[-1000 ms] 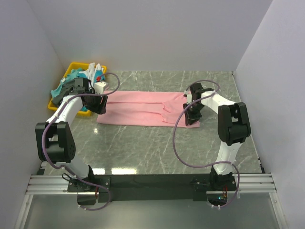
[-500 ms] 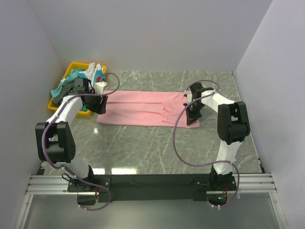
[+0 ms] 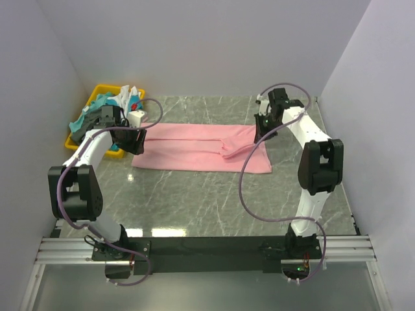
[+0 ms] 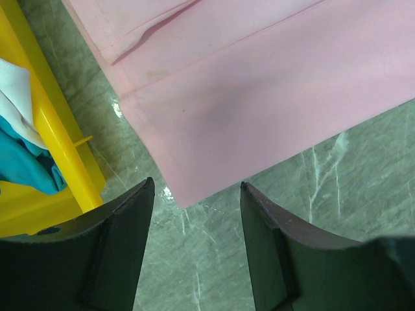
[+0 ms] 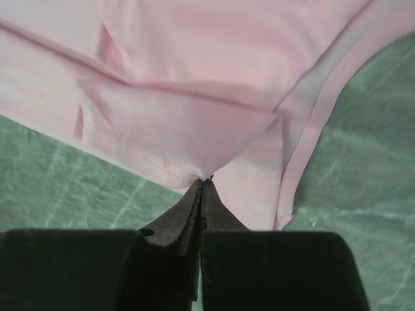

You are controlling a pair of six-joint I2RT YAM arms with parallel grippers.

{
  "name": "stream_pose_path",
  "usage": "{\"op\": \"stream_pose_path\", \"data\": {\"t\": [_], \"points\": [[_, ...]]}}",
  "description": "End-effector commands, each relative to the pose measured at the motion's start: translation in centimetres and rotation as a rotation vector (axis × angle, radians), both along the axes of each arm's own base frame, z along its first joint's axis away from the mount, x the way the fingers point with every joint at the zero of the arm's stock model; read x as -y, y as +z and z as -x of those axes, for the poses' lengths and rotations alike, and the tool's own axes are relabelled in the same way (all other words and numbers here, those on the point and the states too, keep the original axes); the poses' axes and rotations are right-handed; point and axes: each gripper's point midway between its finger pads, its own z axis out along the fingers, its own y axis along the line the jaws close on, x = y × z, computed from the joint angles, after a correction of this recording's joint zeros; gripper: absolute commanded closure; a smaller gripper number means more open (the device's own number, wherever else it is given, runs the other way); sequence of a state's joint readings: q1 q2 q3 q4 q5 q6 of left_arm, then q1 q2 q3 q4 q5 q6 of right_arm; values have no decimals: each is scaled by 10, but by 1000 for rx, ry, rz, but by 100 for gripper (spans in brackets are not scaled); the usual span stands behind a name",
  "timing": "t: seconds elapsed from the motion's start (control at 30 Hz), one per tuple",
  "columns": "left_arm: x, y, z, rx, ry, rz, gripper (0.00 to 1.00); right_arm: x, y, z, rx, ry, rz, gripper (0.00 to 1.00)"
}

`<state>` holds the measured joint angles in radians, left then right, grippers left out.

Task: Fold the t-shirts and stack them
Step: Fold the tshirt

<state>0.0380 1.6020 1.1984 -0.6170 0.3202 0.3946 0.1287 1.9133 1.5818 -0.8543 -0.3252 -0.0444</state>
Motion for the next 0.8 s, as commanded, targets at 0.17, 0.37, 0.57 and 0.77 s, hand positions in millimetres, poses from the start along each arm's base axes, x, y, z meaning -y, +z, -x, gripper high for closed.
{"op": "stream_pose_path", "data": {"t": [0.17, 0.37, 0.57, 0.77], "points": [[3, 11, -16, 26, 20, 24, 39, 5, 2, -56, 62, -31, -76, 100], [2, 10, -23, 21, 34, 26, 39, 9, -10, -85, 77, -77, -79, 100], [2, 11, -26, 18, 50, 34, 38, 18, 5, -109, 148, -132, -60, 84], [3, 7, -26, 11, 58, 45, 38, 34, 23, -104, 208, -120, 4, 70]]}}
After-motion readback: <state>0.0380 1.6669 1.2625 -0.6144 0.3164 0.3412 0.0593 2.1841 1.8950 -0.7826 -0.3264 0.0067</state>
